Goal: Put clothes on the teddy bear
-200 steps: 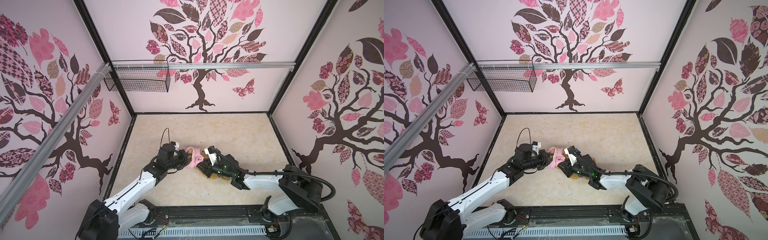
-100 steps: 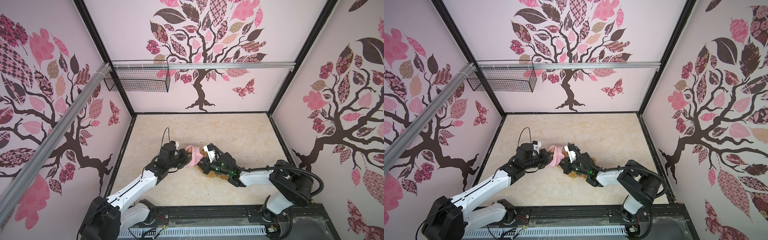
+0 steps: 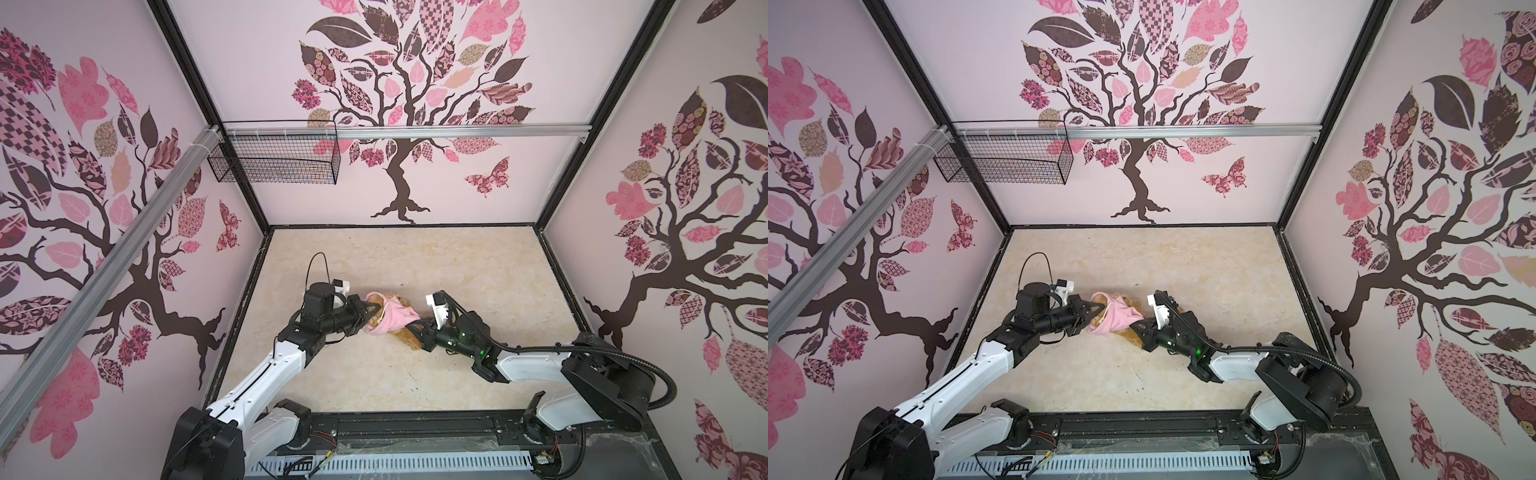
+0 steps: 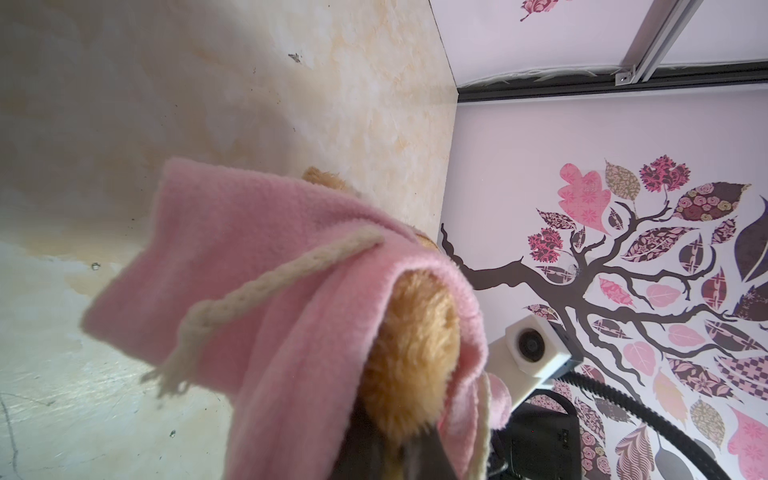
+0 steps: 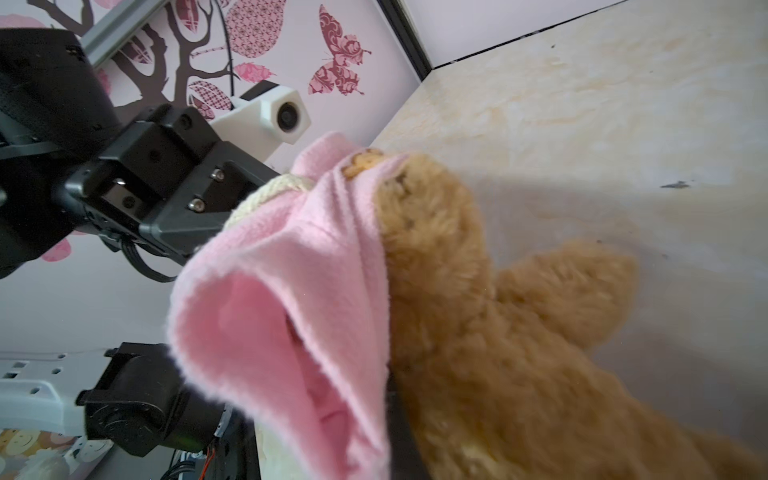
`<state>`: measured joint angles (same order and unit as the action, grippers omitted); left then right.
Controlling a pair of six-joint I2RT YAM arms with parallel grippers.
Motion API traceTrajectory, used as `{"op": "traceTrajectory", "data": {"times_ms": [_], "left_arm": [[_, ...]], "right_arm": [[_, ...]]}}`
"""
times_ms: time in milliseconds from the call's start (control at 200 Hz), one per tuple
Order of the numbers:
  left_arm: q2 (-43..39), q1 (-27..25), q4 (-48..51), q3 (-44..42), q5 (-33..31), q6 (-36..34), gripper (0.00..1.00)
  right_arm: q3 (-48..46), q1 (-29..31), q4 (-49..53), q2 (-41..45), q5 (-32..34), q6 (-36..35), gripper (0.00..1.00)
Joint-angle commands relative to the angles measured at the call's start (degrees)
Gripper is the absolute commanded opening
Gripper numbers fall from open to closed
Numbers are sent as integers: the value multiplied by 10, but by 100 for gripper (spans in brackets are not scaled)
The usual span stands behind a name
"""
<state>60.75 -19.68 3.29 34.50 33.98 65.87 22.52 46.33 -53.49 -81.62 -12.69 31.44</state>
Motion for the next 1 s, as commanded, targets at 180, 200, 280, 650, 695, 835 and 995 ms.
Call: {"op": "traceTrajectory", "data": {"times_ms": [180,200,280,650,695,835,995], "left_arm": [[-13,46,-41,21,48,-18,0],[-14,47,-42,21,51,-20,0],[-18,52,-43,22,58,-29,0],[-3,-64,-68,-22,-87,-145,0],[6,-66,-73,-26,-88,-142,0],[28,-67,-80,-37,-62,-127,10],[56,-67,-83,-49,-31,-109,27]], "right_arm": [[-21,-46,199,23,105,14,0],[-22,-48,202,21,106,16,0],[-32,-60,210,17,112,30,0],[16,-46,143,-23,-30,-21,1],[16,-46,143,-45,-27,-15,2],[13,-46,139,-109,-22,2,3],[2,-46,91,-167,-37,20,3]]}}
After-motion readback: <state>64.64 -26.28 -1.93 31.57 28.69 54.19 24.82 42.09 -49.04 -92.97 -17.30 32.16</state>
